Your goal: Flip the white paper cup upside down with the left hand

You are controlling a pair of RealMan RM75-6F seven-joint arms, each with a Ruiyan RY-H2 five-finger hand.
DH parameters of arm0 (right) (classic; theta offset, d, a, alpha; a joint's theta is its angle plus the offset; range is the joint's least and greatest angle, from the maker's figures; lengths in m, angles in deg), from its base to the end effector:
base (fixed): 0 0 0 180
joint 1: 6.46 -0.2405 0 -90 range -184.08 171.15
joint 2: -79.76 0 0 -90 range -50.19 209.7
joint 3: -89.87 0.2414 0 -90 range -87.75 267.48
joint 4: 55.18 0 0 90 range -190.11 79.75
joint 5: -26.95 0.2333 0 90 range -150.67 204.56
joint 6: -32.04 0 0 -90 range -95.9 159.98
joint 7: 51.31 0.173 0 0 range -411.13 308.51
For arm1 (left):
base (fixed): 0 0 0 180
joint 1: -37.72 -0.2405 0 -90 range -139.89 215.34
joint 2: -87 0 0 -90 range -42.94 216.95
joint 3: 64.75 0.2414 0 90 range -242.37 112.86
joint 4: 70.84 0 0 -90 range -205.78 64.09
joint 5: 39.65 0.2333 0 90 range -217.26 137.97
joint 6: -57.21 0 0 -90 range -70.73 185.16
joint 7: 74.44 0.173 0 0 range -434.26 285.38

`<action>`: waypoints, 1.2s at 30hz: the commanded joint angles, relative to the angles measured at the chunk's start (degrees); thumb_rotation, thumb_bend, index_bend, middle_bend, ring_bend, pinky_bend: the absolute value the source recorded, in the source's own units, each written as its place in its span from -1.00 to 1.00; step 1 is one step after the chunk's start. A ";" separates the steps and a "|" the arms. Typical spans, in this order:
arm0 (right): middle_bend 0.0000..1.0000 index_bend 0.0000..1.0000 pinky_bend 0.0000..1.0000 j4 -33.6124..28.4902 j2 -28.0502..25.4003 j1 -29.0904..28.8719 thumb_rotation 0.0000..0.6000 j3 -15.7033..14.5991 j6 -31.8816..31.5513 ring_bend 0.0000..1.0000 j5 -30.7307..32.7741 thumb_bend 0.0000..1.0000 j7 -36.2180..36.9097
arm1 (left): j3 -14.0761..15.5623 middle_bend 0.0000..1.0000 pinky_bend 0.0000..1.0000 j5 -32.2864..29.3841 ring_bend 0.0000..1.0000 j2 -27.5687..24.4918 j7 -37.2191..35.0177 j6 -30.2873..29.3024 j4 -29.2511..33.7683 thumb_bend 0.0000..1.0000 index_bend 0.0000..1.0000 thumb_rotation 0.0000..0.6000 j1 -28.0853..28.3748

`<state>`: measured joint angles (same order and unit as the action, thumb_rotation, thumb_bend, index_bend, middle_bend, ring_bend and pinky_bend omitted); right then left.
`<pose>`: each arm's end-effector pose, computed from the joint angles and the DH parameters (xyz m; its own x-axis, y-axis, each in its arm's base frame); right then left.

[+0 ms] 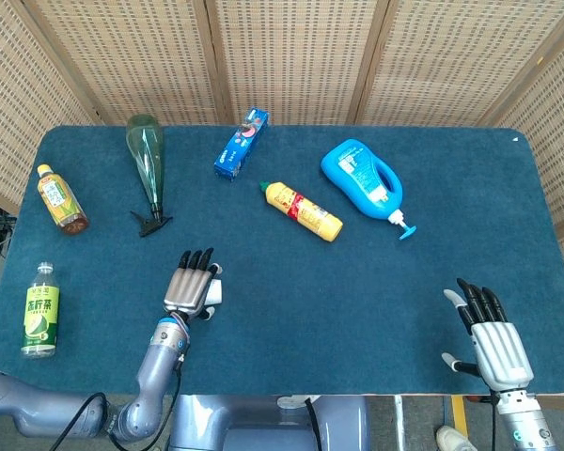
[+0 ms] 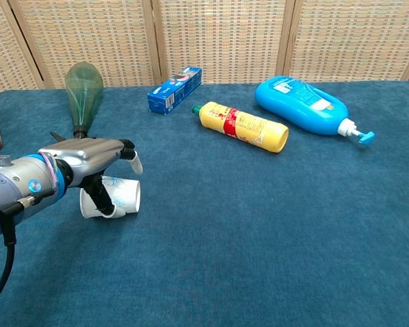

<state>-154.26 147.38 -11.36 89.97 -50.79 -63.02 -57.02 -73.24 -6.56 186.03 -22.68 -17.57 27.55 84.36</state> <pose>-0.2661 -0.1955 0.0847 0.3332 -0.0944 0.9381 -0.9412 -0.0927 0.3250 -0.1025 0.3035 -0.0887 0.5268 0.3816 0.7595 0.8475 -0.1674 -0.5037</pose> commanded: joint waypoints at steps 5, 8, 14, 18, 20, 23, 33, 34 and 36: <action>-1.00 -1.00 -1.00 -0.02 0.02 0.04 1.00 -0.05 -0.06 -1.00 -0.12 -0.84 0.00 | 1.90 -1.00 -1.00 2.86 -1.00 1.80 1.31 -1.51 -2.64 -0.49 -0.44 0.98 -0.38; -1.00 -1.00 -1.00 -0.02 0.11 0.05 1.00 -0.15 0.00 -1.00 -0.21 -0.84 -0.14 | 2.14 -1.00 -1.00 3.17 -1.00 2.22 1.30 -1.25 -3.34 -0.48 -0.42 0.99 -0.74; -1.00 -1.00 -1.00 0.00 0.33 0.04 1.00 -0.35 0.21 -1.00 -0.34 -0.84 -0.39 | 2.21 -1.00 -1.00 4.43 -1.00 3.14 0.57 -0.91 -4.66 -0.36 -0.36 1.00 -1.39; -1.00 -1.00 -1.00 -0.01 0.33 0.07 1.00 -0.47 0.24 -1.00 -0.44 -0.85 -0.38 | 2.24 -1.00 -1.00 6.43 -1.00 3.66 -1.00 -1.01 -5.33 -0.29 -0.30 1.00 -2.05; -1.00 -1.00 -1.00 0.00 0.29 0.13 1.00 -0.51 0.11 -1.00 -0.55 -0.84 -0.34 | 2.03 -1.00 -1.00 8.06 -1.00 3.78 -2.88 -1.05 -5.44 -0.29 -0.30 1.00 -2.62; -1.00 -1.00 -1.00 -0.01 0.27 0.21 1.00 -0.54 0.01 -1.00 -0.57 -0.84 -0.22 | 1.93 -1.00 -1.00 10.50 -1.00 3.53 -5.57 -0.93 -5.48 -0.30 -0.32 1.00 -3.35; -1.00 -1.00 -1.00 0.24 0.65 0.30 1.00 -0.82 0.14 -1.00 -0.77 -0.85 -0.89 | 2.97 -1.00 -1.00 29.24 -1.00 1.10 -38.25 4.06 -9.41 -0.33 -0.32 1.00 -9.23; -1.00 -1.00 -1.00 0.29 0.73 0.32 1.00 -0.86 0.16 -1.00 -0.80 -0.85 -1.05 | 3.17 -1.00 -1.00 31.31 -1.00 1.01 -42.17 4.57 -10.51 -0.33 -0.32 1.00 -9.66; -1.00 -1.00 -1.00 0.42 0.90 0.33 1.00 -0.88 0.17 -1.00 -0.81 -0.85 -1.43 | 3.71 -1.00 -1.00 35.00 -1.00 1.10 -48.48 5.04 -13.04 -0.33 -0.30 1.00 -10.37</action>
<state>-153.87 148.25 -11.04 89.10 -50.62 -63.82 -58.39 -70.53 18.63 187.92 -56.43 -15.29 19.20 76.88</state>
